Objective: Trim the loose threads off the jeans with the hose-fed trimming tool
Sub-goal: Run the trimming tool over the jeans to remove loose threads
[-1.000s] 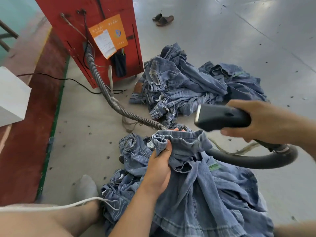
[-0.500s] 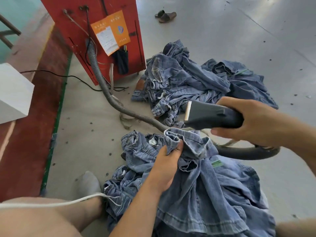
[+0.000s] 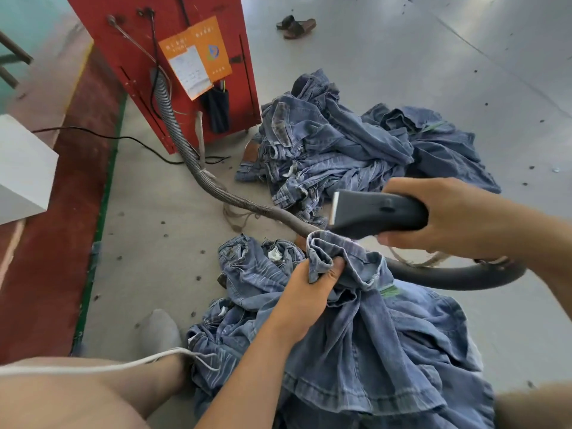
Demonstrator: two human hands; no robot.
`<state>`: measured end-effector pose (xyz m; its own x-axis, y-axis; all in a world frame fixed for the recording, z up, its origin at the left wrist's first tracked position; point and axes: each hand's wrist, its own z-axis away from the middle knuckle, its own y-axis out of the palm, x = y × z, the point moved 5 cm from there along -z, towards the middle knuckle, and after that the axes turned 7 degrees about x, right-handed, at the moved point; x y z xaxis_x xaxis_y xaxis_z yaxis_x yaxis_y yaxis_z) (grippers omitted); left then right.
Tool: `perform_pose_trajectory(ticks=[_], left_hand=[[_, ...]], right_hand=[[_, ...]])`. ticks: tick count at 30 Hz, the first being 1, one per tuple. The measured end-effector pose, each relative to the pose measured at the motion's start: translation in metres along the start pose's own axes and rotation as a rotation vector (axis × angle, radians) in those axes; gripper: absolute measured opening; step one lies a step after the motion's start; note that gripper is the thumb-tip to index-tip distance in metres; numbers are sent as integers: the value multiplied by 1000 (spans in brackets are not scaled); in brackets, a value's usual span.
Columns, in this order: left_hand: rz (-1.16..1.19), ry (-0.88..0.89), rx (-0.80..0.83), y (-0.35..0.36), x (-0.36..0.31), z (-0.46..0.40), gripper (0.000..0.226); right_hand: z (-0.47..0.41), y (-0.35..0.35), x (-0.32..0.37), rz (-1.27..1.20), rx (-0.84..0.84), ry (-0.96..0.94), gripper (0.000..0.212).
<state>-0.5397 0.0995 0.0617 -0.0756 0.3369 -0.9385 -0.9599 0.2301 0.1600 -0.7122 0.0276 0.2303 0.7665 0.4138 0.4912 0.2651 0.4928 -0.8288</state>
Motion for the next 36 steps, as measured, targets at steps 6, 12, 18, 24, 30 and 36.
perform_pose_trajectory(ticks=[6, 12, 18, 24, 30, 36], left_hand=[[-64, 19, 26, 8, 2, 0, 26], [211, 151, -120, 2, -1, -1, 56], [475, 179, -178, -1, 2, 2, 49], [487, -76, -394, -10, -2, 13, 40], [632, -135, -281, -8, -3, 16, 24], [806, -214, -35, 1, -14, 18, 48]], right_hand=[[-3, 38, 21, 134, 165, -24, 32], [-15, 16, -2, -145, -217, 166, 32], [-26, 64, -10, -88, -154, 183, 36], [-17, 62, -14, -150, -280, 123, 38], [-1, 85, -7, -121, 47, -30, 44], [6, 106, 3, -66, 192, -164, 43]])
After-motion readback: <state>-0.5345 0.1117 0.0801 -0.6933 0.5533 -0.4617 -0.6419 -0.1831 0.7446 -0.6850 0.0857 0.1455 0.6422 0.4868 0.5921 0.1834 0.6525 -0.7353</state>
